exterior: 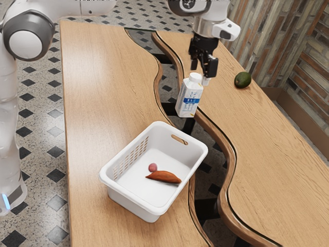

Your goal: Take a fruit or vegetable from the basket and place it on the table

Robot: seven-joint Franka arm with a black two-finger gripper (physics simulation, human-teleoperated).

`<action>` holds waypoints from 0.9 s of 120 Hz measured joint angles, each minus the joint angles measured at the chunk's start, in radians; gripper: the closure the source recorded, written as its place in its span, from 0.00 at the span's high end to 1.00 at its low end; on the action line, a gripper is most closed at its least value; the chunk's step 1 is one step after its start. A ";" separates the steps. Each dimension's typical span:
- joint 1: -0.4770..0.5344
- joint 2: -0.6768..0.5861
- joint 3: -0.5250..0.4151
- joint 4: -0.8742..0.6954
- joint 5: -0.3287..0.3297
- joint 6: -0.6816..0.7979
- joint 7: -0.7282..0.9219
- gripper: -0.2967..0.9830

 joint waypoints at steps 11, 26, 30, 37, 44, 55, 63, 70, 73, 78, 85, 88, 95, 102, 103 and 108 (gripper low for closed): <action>-0.015 0.008 0.002 0.002 0.004 -0.007 -0.004 0.77; 0.002 0.010 0.007 0.014 0.006 -0.026 -0.008 0.77; 0.010 0.011 0.007 0.016 0.004 -0.031 -0.008 0.77; 0.022 0.003 0.004 0.023 -0.004 -0.050 -0.006 0.77; 0.034 -0.019 -0.014 0.029 -0.013 -0.077 -0.003 0.77; 0.082 -0.034 -0.103 0.009 -0.002 -0.113 0.016 0.77; 0.109 -0.056 -0.177 -0.035 0.000 -0.128 0.030 0.77; 0.108 -0.088 -0.218 -0.092 -0.006 -0.131 0.046 0.77; 0.101 -0.112 -0.226 -0.131 -0.016 -0.126 0.054 0.77; 0.071 -0.145 -0.235 -0.191 -0.033 -0.116 0.070 0.77; 0.019 -0.186 -0.252 -0.256 -0.051 -0.103 0.094 0.77; 0.005 -0.202 -0.260 -0.286 -0.057 -0.096 0.105 0.77; -0.006 -0.240 -0.268 -0.366 -0.067 -0.074 0.135 0.77; -0.003 -0.260 -0.267 -0.431 -0.073 -0.049 0.166 0.77; -0.003 -0.262 -0.266 -0.442 -0.074 -0.044 0.170 0.77; -0.001 -0.267 -0.267 -0.486 -0.076 -0.023 0.191 0.77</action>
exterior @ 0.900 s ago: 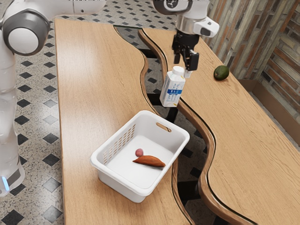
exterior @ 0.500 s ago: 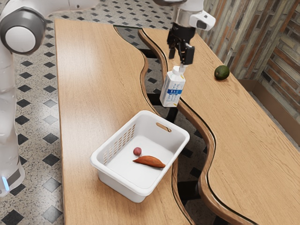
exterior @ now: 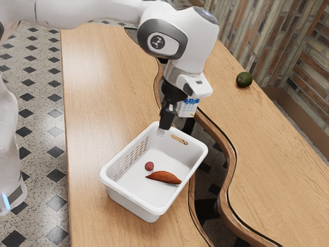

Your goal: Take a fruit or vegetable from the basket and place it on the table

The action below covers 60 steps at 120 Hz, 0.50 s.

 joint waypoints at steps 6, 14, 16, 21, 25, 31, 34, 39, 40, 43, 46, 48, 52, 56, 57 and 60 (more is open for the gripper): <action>0.001 -0.006 -0.003 -0.044 -0.004 0.024 0.023 0.77; 0.001 -0.030 -0.006 -0.104 -0.022 0.053 0.052 0.77; 0.001 -0.034 -0.009 -0.115 -0.028 0.060 0.058 0.77; 0.000 -0.040 -0.017 -0.136 -0.045 0.076 0.074 0.77; 0.000 -0.042 -0.025 -0.147 -0.059 0.088 0.086 0.77; -0.001 -0.046 -0.030 -0.168 -0.073 0.110 0.102 0.77; 0.002 -0.048 -0.029 -0.176 -0.075 0.122 0.110 0.77; 0.006 -0.048 -0.030 -0.183 -0.067 0.142 0.119 0.77; 0.007 -0.047 -0.030 -0.184 -0.062 0.146 0.120 0.77; 0.007 -0.044 -0.032 -0.186 -0.047 0.158 0.122 0.77; 0.008 -0.041 -0.034 -0.187 -0.034 0.170 0.124 0.77; 0.008 -0.038 -0.034 -0.187 -0.027 0.178 0.125 0.77; 0.008 -0.032 -0.039 -0.188 -0.017 0.193 0.128 0.77; 0.007 -0.029 -0.048 -0.191 -0.015 0.204 0.130 0.77; 0.007 -0.028 -0.050 -0.193 -0.016 0.207 0.131 0.77; 0.006 -0.026 -0.055 -0.197 -0.021 0.215 0.133 0.77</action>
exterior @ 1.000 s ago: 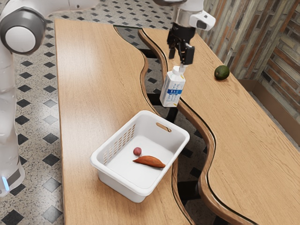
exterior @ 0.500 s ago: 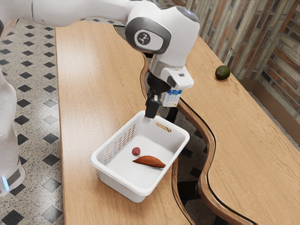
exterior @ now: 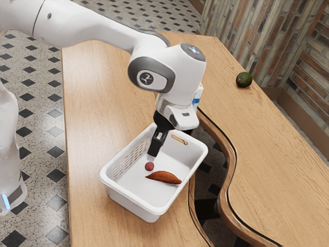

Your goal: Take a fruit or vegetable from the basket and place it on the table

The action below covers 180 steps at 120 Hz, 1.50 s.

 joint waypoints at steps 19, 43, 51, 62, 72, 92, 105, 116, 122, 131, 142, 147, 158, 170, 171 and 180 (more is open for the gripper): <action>0.003 0.004 -0.005 -0.035 -0.015 0.041 0.008 0.77; 0.004 0.064 -0.011 -0.040 0.053 0.112 -0.008 0.77; 0.001 0.072 -0.011 -0.041 0.042 0.129 -0.013 0.77; 0.004 0.095 -0.007 -0.042 0.036 0.151 -0.018 0.77; 0.009 0.135 -0.006 -0.042 0.036 0.180 -0.023 0.77; 0.010 0.195 -0.006 -0.041 0.033 0.230 -0.030 0.77; 0.011 0.205 -0.006 -0.042 0.033 0.251 -0.033 0.77; 0.011 0.211 -0.006 -0.043 0.033 0.261 -0.035 0.77; 0.011 0.213 -0.006 -0.043 0.033 0.265 -0.037 0.77; 0.010 0.225 -0.006 -0.043 0.033 0.270 -0.038 0.77; 0.008 0.238 -0.006 -0.043 0.033 0.275 -0.040 0.77; 0.007 0.240 -0.006 -0.043 0.033 0.277 -0.041 0.77; 0.007 0.245 -0.006 -0.043 0.033 0.280 -0.042 0.77; 0.008 0.249 -0.006 -0.043 0.033 0.283 -0.043 0.77; 0.008 0.249 -0.006 -0.043 0.033 0.283 -0.043 0.77; 0.008 0.255 -0.006 -0.043 0.033 0.284 -0.044 0.77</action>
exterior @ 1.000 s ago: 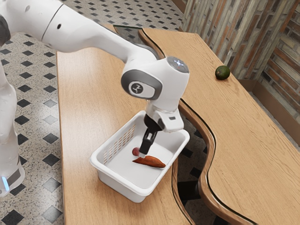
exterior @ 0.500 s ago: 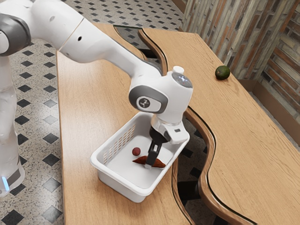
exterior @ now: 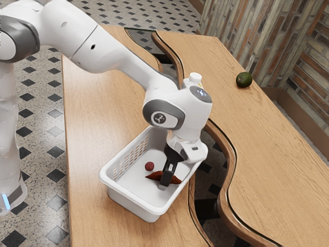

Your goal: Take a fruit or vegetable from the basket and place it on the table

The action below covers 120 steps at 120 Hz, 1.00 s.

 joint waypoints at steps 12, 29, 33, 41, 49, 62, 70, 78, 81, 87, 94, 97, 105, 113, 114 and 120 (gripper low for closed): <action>0.003 0.005 0.001 0.000 0.000 0.001 -0.001 0.78; 0.027 0.005 0.002 0.002 0.002 0.001 -0.004 0.74; 0.035 0.005 0.002 0.002 0.002 0.001 -0.005 0.73; 0.048 0.005 0.001 0.002 0.003 0.001 -0.007 0.72; 0.059 0.005 0.000 0.002 0.004 -0.001 -0.012 0.72; 0.064 0.003 -0.001 0.004 0.003 -0.008 -0.022 0.68; 0.057 0.000 -0.001 0.007 0.003 -0.014 -0.029 0.58; 0.045 -0.004 -0.002 0.011 0.004 -0.024 -0.034 0.48; 0.038 -0.005 -0.002 0.012 0.004 -0.027 -0.037 0.45; 0.025 -0.006 -0.001 0.012 0.004 -0.031 -0.041 0.40; 0.010 -0.012 0.001 0.013 0.006 -0.037 -0.049 0.37; 0.003 -0.018 0.001 0.023 0.012 -0.046 -0.054 0.36; -0.013 -0.034 0.001 0.056 0.035 -0.076 -0.070 0.34; -0.030 -0.063 0.007 0.110 0.049 -0.124 -0.085 0.34; -0.032 -0.068 0.007 0.117 0.050 -0.131 -0.087 0.34; -0.050 -0.096 0.029 0.167 0.056 -0.179 -0.098 0.34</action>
